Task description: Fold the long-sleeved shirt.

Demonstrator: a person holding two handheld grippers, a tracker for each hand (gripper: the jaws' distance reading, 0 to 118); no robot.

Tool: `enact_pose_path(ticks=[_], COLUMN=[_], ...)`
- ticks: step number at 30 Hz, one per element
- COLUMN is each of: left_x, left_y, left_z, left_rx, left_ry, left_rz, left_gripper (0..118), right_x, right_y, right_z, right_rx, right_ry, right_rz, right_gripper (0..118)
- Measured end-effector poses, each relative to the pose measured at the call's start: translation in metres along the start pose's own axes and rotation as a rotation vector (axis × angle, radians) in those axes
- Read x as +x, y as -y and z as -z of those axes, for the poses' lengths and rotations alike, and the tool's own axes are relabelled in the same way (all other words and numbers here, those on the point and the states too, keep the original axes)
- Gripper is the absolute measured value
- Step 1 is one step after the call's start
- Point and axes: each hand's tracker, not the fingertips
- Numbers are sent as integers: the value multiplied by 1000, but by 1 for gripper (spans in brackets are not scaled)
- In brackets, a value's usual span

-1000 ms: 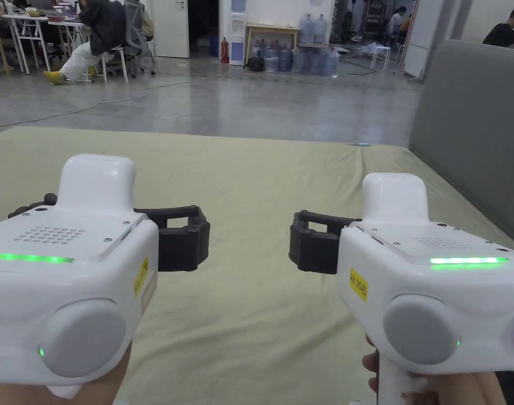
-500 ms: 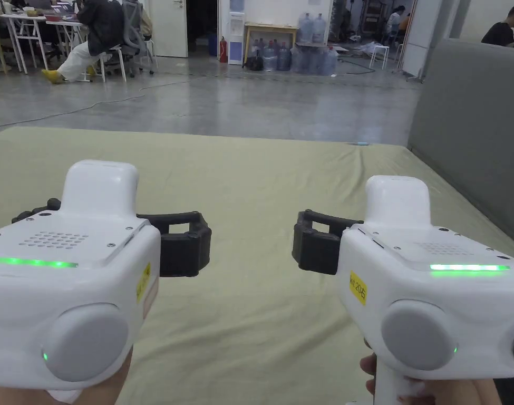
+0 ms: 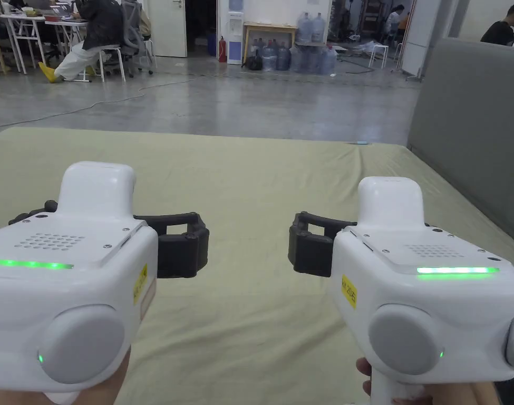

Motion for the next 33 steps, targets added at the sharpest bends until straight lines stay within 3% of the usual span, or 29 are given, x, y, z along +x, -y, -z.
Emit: enact_pose_path(ticks=[16, 25, 33], left_x=[-2, -3, -3], left_y=[-1, 0, -1], left_z=[0, 1, 0], left_rx=[-3, -12, -11], left_ry=[0, 4, 6], left_rz=[-1, -7, -10], left_gripper=[118, 118, 118], right_x=[0, 4, 1], right_y=[-1, -2, -1], right_z=[0, -1, -1], right_rx=[-8, -13, -14], right_ry=[-7, -55, -32], right_rz=[-2, 47, 23], right_gripper=[103, 103, 103])
